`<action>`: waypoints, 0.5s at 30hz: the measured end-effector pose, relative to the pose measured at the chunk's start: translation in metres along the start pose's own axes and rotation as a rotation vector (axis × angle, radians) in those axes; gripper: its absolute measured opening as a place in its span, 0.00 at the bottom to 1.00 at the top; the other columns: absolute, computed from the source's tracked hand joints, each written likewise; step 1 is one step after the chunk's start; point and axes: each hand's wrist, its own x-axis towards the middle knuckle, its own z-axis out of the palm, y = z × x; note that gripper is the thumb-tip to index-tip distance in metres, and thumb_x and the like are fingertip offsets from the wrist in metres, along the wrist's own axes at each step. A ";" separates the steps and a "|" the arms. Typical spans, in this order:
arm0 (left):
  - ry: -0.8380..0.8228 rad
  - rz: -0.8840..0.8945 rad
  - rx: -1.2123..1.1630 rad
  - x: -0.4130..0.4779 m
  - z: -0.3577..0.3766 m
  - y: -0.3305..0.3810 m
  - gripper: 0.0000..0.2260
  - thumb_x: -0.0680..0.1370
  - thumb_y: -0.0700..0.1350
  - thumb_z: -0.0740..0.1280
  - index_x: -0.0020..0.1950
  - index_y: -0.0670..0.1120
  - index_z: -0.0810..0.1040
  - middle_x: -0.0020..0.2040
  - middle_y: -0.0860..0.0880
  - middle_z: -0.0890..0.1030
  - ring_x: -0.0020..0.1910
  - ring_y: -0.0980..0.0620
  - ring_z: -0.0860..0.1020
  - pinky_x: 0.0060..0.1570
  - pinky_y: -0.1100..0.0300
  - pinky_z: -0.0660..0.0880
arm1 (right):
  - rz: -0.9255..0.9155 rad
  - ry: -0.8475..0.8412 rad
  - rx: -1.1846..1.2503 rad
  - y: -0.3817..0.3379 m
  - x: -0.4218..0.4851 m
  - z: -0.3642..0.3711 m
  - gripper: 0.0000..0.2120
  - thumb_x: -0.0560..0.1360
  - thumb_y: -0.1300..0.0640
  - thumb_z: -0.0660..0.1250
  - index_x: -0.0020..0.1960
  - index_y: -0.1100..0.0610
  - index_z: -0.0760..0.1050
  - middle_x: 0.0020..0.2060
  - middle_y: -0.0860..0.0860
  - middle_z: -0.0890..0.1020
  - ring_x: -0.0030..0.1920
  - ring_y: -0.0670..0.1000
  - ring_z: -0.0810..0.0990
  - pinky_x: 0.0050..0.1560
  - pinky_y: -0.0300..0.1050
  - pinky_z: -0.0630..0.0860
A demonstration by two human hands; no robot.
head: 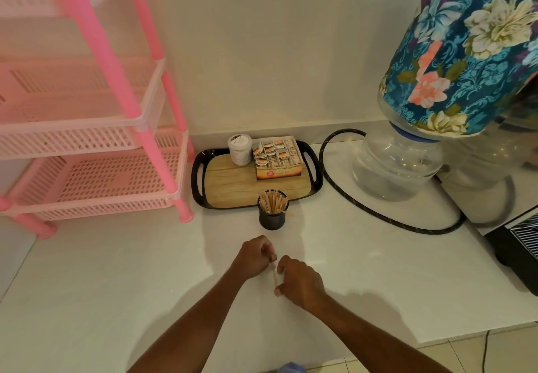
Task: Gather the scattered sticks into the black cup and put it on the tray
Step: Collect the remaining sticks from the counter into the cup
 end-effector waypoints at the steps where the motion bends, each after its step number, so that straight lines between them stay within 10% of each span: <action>1: 0.009 -0.025 -0.058 -0.001 -0.001 0.001 0.07 0.79 0.38 0.72 0.56 0.41 0.81 0.54 0.44 0.85 0.53 0.44 0.83 0.55 0.54 0.80 | 0.001 -0.004 0.000 0.000 0.000 -0.001 0.23 0.69 0.43 0.81 0.56 0.43 0.72 0.51 0.45 0.83 0.48 0.50 0.82 0.45 0.43 0.73; 15: 0.125 0.087 0.277 -0.009 0.008 -0.007 0.13 0.81 0.38 0.70 0.64 0.48 0.82 0.60 0.45 0.80 0.56 0.48 0.82 0.59 0.57 0.81 | 0.017 0.004 -0.035 -0.007 0.000 -0.001 0.23 0.69 0.44 0.81 0.57 0.44 0.72 0.50 0.45 0.83 0.47 0.49 0.83 0.54 0.44 0.81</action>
